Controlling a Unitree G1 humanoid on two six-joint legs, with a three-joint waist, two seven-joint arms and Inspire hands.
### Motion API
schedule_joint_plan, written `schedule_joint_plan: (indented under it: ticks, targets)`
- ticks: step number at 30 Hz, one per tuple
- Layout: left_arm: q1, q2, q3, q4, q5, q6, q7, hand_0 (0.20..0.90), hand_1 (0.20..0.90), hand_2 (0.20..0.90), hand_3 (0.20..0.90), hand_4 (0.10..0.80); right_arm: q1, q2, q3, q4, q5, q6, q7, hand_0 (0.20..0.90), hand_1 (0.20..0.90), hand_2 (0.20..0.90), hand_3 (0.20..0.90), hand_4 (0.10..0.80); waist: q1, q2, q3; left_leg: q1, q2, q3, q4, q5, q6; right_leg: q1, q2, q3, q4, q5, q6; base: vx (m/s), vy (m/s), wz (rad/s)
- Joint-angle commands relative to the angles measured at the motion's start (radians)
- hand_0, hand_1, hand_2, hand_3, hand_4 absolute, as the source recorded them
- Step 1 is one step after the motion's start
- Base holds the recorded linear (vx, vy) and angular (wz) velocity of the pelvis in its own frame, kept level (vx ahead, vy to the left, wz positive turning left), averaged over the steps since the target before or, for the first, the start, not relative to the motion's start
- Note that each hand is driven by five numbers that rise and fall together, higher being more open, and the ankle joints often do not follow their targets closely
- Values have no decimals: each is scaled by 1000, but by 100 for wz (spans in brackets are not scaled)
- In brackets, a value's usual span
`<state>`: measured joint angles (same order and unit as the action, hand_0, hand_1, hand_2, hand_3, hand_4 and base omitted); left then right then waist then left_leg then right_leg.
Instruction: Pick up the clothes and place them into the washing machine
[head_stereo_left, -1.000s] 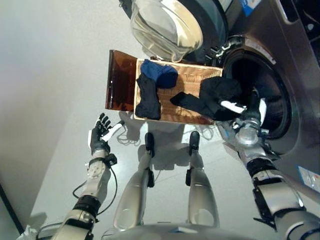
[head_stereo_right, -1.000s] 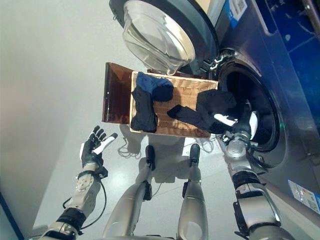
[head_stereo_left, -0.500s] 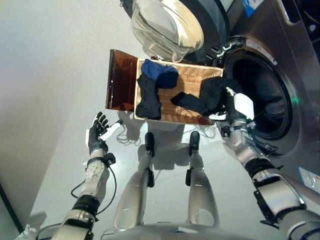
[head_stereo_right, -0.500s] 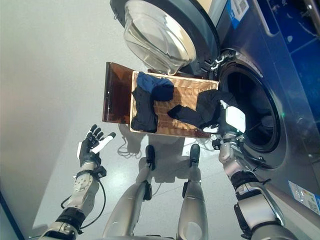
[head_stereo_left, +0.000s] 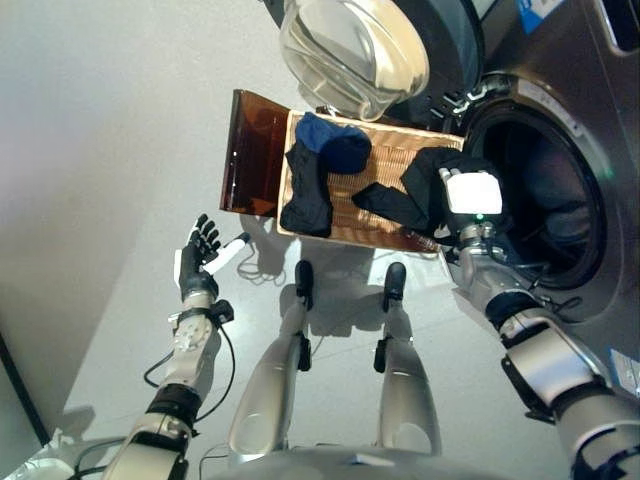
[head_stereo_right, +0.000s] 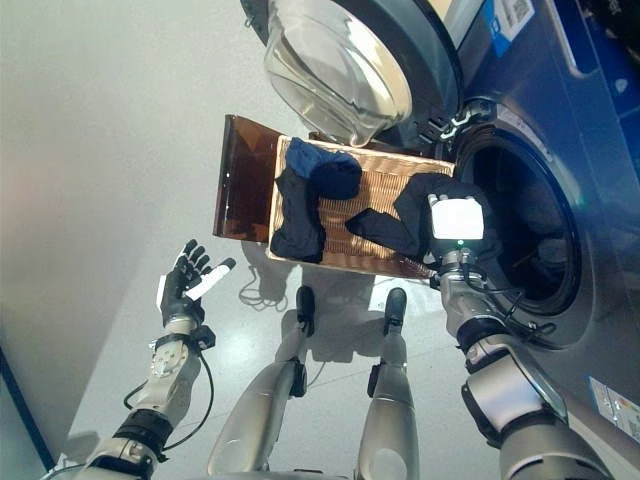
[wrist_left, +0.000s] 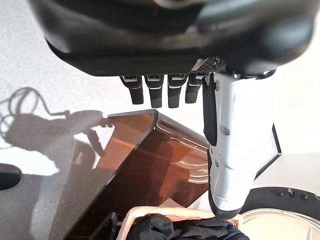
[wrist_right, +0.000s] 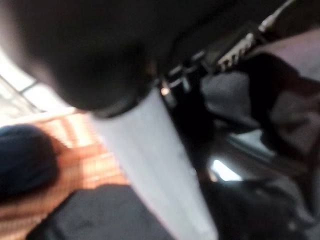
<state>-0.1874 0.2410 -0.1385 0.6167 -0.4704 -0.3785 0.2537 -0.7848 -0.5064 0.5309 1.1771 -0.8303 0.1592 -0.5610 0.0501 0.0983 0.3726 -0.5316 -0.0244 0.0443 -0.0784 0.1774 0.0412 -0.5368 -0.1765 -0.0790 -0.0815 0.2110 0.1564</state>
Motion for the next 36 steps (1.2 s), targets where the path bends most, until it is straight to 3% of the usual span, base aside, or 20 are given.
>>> schedule_joint_plan:
  ticks: [1, 19, 20, 21, 22, 23, 36]
  targets:
    - [-8, 52, -4, -100, 12, -78, 28, 900, 900, 900, 900, 800, -118, -22, 55, 37, -33, 57, -90, 900, 900, 900, 900, 800, 36, -6, -32, -37, -7, 0, 43, -48, -103, -13, 5, -26, 10, 6, -17, -1, 14, 4]
    - [-6, 84, -40, -194, 11, -73, 31, 900, 900, 900, 900, 800, -280, -33, 86, 168, 28, 98, -91, 900, 900, 900, 900, 800, 76, 17, 12, -131, -20, -14, 46, -28, -106, -94, 1, -33, 6, 23, -13, -4, 12, 3]
    - [-5, 85, -40, -197, 12, -71, 29, 900, 900, 900, 900, 800, -285, -35, 86, 171, 30, 97, -91, 529, 529, 529, 529, 535, 77, 18, 13, -135, -20, -14, 45, -27, -106, -100, 0, -34, 6, 25, -12, 0, 0, 0]
    - [-5, 85, -41, -198, 13, -70, 29, 900, 900, 900, 900, 800, -292, -33, 89, 178, 31, 97, -87, 529, 529, 529, 529, 535, 78, 19, 15, -138, -21, -14, 44, -26, -105, -105, 1, -32, 5, 27, -13, 0, 0, 0]
    - [-7, 87, -41, -198, 13, -70, 29, 900, 900, 900, 900, 800, -299, -32, 89, 180, 34, 98, -87, 233, 233, 233, 233, 324, 78, 18, 16, -142, -21, -14, 44, -26, -105, -109, 1, -30, 5, 28, -13, -14, 18, -3]
    - [-9, 87, -40, -202, 12, -71, 30, 900, 900, 900, 900, 800, -302, -32, 89, 179, 36, 98, -87, 200, 200, 200, 200, 300, 78, 19, 18, -148, -22, -13, 45, -26, -104, -114, 1, -29, 4, 29, -13, -17, 20, -4]
    - [-2, 95, -23, -209, 29, -72, 36, 900, 900, 900, 900, 800, -298, -23, 59, 159, 62, 90, -104, 200, 200, 200, 200, 300, 66, 14, 12, -164, -20, -4, 63, -36, -101, -137, 0, -17, 11, 32, -16, -6, 9, -3]
